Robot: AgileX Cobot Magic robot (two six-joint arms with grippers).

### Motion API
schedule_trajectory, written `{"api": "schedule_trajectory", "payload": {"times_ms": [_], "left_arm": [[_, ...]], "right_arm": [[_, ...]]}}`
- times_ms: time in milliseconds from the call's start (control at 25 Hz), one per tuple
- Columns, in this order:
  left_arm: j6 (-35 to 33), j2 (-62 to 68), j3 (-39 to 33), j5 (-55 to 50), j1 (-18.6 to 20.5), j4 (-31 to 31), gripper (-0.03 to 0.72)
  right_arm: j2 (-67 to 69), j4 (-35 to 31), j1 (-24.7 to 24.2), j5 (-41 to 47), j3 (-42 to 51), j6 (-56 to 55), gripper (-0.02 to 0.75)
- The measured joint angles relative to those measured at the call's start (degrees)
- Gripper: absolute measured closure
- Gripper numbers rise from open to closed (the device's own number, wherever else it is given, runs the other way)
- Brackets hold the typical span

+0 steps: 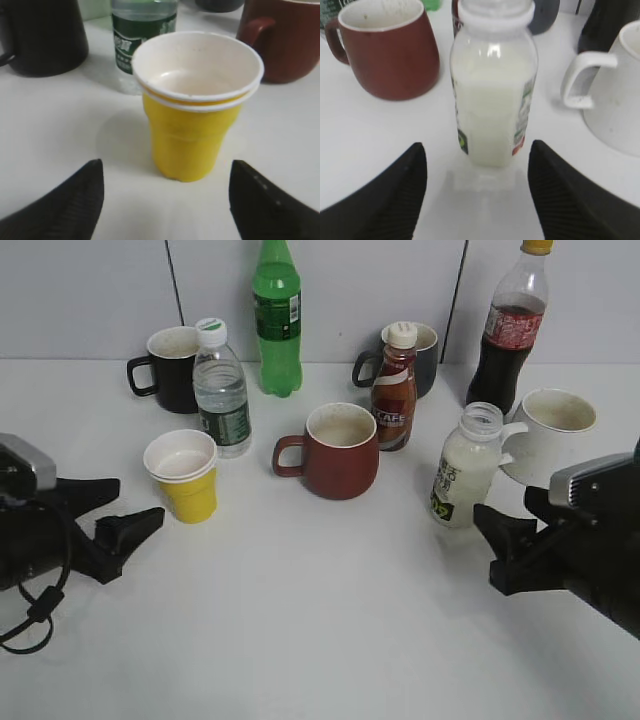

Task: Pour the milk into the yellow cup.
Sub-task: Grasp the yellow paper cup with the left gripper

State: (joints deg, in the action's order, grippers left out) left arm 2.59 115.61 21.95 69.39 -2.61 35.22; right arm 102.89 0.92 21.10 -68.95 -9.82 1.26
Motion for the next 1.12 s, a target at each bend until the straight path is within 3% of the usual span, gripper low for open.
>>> {"api": "schedule_trajectory", "payload": {"times_ms": [520,720,960,1120], "left_arm": [[5.97,9.0,13.52,-0.05,-0.27,10.79,0.071],[6.21,12.29,18.47,-0.05,-3.16,11.02,0.071],[6.23,14.94,22.04,-0.12,-6.38,5.95,0.071],[6.28,15.49,22.43,-0.18,-6.58,4.44,0.115]], "right_arm": [[2.49,-0.92,0.0,-0.29,-0.27,-0.18,0.259],[2.49,-0.92,0.0,-0.29,-0.3,-0.18,0.259],[2.49,-0.92,0.0,-0.29,-0.3,-0.25,0.259],[2.49,-0.92,0.0,-0.29,-0.36,-0.25,0.259]]}}
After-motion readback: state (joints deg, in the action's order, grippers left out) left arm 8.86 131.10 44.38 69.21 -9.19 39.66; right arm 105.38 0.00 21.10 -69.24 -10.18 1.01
